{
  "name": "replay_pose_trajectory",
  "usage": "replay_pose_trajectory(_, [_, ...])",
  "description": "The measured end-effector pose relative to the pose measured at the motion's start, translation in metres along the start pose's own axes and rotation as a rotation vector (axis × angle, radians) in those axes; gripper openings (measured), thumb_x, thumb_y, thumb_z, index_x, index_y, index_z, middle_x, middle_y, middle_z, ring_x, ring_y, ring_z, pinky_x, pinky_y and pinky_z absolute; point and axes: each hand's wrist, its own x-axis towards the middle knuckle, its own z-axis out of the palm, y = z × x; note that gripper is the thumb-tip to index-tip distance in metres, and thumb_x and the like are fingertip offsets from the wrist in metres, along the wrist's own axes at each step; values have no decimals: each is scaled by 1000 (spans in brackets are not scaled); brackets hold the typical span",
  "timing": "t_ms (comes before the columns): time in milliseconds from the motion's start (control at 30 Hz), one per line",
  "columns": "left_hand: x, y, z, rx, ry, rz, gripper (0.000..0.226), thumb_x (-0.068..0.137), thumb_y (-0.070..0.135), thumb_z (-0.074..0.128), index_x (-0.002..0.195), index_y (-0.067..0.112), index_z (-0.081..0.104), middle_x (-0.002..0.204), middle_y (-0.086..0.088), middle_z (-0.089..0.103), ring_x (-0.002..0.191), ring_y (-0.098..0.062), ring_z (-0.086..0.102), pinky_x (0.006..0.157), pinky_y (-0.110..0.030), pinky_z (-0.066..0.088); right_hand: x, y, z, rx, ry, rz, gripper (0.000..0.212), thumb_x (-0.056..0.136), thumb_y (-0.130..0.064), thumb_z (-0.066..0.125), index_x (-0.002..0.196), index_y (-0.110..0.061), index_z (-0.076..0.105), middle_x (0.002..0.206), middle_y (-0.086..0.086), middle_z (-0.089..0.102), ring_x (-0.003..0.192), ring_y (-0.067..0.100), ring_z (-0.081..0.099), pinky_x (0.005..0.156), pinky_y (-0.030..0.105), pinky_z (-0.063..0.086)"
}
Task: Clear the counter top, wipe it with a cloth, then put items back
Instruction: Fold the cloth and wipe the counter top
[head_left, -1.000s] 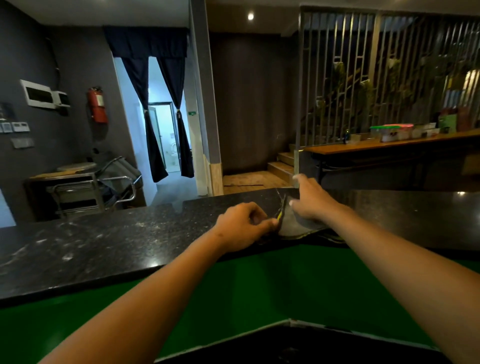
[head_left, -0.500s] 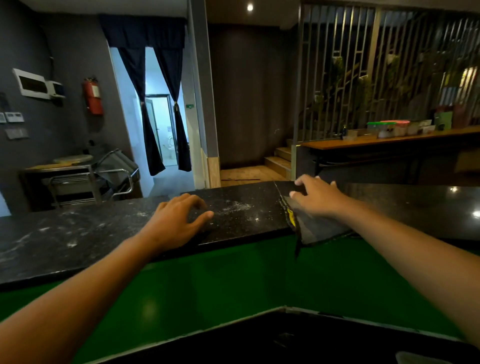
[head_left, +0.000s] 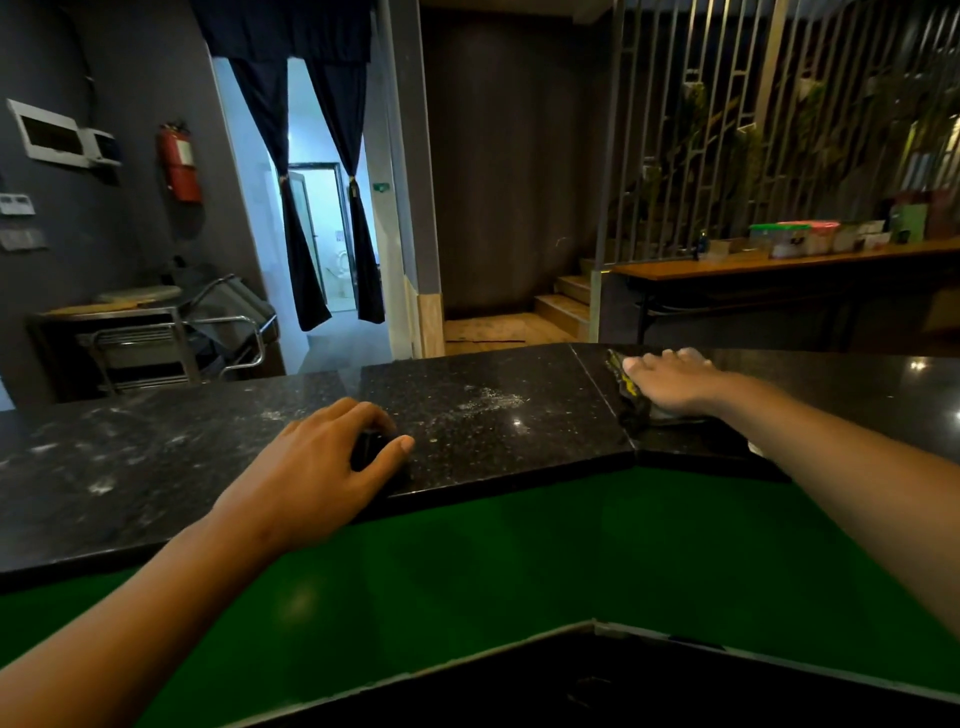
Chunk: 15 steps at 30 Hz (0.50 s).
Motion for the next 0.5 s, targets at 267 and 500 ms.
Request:
replay_pose_trajectory(267, [1, -2, 3, -28, 83, 38, 53, 79, 80, 25, 99, 41, 56, 99, 23, 58, 89, 3, 57, 77, -27, 50, 65, 4, -8, 184, -135, 68, 73, 94, -67, 8, 154, -26, 3, 162, -1, -8, 148, 24, -15, 118, 51, -8])
replay_pose_trajectory(500, [1, 3, 2, 12, 91, 39, 44, 88, 71, 28, 98, 39, 57, 97, 20, 58, 84, 1, 57, 69, -19, 44, 76, -21, -6, 185, -126, -29, 76, 94, -67, 12, 155, -22, 8, 163, 4, -1, 149, 25, -4, 118, 51, -3])
